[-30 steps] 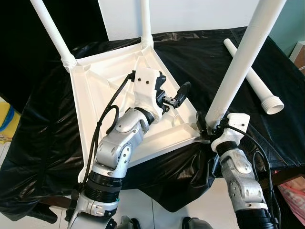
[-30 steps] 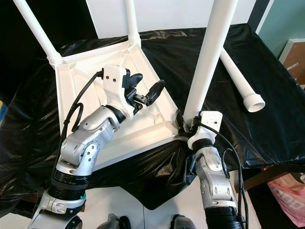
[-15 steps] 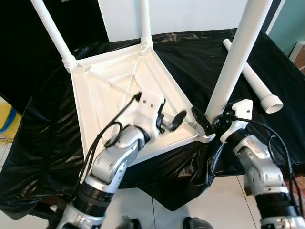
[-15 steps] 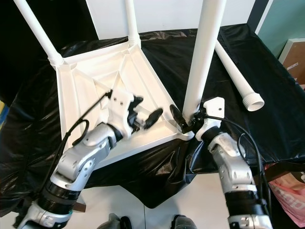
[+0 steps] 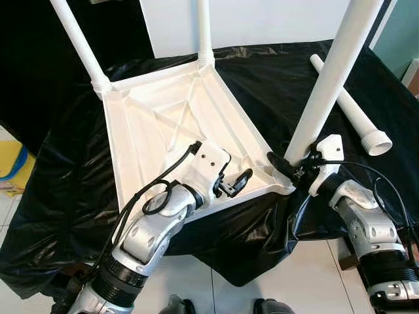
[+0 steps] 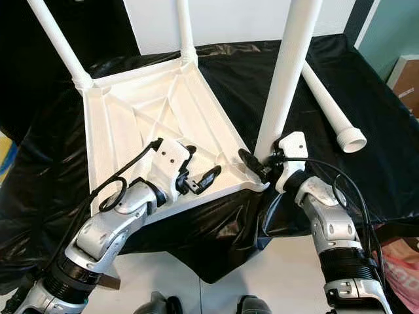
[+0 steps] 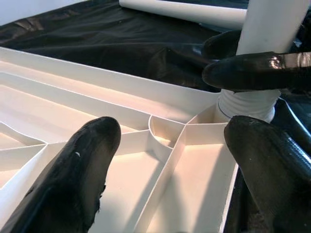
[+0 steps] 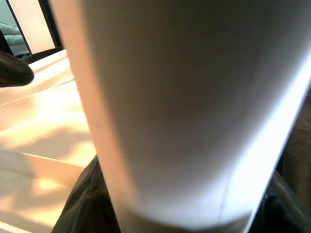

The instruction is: Building children table

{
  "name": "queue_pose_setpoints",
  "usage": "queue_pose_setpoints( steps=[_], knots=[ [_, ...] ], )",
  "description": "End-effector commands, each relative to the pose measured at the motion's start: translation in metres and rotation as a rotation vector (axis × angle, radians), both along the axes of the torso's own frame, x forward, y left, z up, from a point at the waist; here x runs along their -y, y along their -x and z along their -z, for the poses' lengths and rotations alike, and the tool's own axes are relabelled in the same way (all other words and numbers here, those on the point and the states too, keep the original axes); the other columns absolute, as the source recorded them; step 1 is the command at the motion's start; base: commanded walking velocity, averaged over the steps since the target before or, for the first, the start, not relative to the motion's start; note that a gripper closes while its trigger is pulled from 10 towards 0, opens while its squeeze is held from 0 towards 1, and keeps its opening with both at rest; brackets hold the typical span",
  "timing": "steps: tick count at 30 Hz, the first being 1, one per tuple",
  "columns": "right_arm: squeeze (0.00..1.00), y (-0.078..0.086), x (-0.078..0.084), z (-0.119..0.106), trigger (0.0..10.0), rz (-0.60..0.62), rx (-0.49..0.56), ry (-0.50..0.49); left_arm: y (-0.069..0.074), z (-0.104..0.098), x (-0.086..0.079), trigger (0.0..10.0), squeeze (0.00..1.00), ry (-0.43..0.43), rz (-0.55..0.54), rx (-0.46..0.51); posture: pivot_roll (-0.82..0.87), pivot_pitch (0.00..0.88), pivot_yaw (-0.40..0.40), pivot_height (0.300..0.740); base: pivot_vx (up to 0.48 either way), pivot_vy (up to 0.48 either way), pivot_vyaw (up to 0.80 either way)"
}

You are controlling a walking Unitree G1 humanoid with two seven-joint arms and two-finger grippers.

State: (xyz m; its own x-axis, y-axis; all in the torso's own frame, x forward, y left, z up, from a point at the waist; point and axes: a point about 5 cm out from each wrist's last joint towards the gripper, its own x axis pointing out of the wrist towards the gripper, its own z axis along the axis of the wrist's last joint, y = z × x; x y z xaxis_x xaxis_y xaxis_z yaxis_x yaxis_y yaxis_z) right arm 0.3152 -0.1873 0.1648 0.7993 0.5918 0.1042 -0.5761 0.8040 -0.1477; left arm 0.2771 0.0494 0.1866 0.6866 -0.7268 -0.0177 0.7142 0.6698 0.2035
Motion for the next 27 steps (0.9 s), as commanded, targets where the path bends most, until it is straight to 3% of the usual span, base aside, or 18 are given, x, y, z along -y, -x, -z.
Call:
queue_pose_setpoints(
  steps=[1, 6, 8, 9, 14, 19, 27],
  knots=[
    [0.00, 0.002, 0.006, 0.018, 0.0, 0.034, -0.085, -0.018, 0.011, 0.006, 0.007, 10.0, 0.00, -0.063, 0.253, -0.026, -0.13, 0.116, 0.065, 0.740, 0.000, 0.000, 0.00],
    [0.00, 0.001, 0.008, 0.028, 0.0, 0.169, -0.116, -0.056, 0.009, 0.008, 0.002, 10.0, 0.00, -0.072, 0.214, -0.016, -0.13, 0.129, 0.054, 0.740, 0.000, 0.000, 0.00],
    [0.00, 0.001, 0.008, 0.028, 0.0, 0.169, -0.116, -0.056, 0.009, 0.008, 0.002, 10.0, 0.00, -0.072, 0.214, -0.016, -0.13, 0.129, 0.054, 0.740, 0.000, 0.000, 0.00],
    [0.00, 0.001, 0.007, 0.034, 10.0, 0.271, -0.125, -0.058, 0.009, 0.009, 0.001, 10.0, 0.00, -0.065, 0.193, -0.021, -0.13, 0.137, 0.051, 0.740, 0.000, 0.000, 0.00],
    [0.00, 0.003, 0.002, 0.040, 10.0, 0.393, -0.141, -0.071, 0.010, 0.010, 0.000, 10.0, 0.00, -0.051, 0.169, -0.031, -0.13, 0.150, 0.048, 0.740, 0.000, 0.000, 0.00],
    [0.00, 0.011, -0.012, 0.056, 10.0, 0.676, -0.228, -0.162, 0.015, 0.015, -0.001, 10.0, 0.00, -0.031, 0.121, -0.052, -0.12, 0.184, 0.034, 0.740, 0.000, 0.000, 0.00],
    [0.00, 0.016, -0.027, 0.057, 10.0, 0.820, -0.228, -0.235, 0.017, 0.015, -0.002, 10.0, 0.00, -0.019, 0.109, -0.063, -0.12, 0.205, 0.030, 0.740, 0.000, 0.000, 0.00]
  ],
)
